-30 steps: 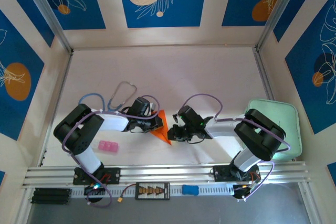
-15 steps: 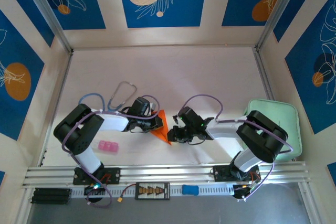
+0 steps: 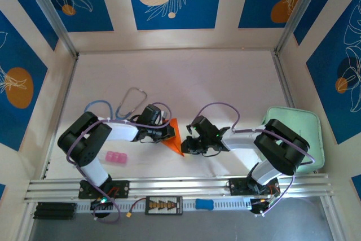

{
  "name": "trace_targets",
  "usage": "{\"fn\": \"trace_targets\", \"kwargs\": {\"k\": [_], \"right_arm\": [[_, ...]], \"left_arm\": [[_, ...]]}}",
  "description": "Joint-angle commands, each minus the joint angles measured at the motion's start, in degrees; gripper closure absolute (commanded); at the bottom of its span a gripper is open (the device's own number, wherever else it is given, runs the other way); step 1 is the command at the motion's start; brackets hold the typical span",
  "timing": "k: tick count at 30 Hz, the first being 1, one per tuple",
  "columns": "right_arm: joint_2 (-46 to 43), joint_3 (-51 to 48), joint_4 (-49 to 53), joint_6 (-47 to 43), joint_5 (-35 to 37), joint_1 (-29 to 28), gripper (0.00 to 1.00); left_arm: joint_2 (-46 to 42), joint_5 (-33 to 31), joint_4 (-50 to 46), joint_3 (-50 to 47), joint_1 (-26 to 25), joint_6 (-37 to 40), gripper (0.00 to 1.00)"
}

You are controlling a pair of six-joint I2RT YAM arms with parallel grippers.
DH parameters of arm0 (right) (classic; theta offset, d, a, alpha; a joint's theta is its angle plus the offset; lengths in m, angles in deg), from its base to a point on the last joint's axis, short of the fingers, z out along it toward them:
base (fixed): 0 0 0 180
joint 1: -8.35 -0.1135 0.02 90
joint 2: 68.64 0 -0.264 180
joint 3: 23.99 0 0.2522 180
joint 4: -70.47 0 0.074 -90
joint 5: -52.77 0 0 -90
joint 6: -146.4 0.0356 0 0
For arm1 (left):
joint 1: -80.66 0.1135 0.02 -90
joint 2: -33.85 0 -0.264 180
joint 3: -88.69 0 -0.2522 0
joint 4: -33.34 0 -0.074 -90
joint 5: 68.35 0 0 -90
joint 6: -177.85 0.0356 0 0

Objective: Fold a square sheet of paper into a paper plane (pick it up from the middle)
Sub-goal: Fourth fold the wing at the center of the table.

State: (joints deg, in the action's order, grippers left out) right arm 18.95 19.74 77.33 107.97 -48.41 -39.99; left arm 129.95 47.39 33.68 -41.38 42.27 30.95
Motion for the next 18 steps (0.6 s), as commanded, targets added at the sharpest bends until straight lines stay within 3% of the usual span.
{"fn": "trace_targets", "kwargs": {"k": [1,18], "right_arm": [[1.0,-2.34,3.27,0.95,-0.54,-0.09,0.85],[-2.64,-3.13,5.13,0.71,-1.94,-0.49,0.9]], "left_arm": [[1.31,-0.06,-2.86,-0.04,-0.35,0.29,0.95],[1.43,-0.31,-2.86,-0.3,-0.29,0.09,0.95]]}}
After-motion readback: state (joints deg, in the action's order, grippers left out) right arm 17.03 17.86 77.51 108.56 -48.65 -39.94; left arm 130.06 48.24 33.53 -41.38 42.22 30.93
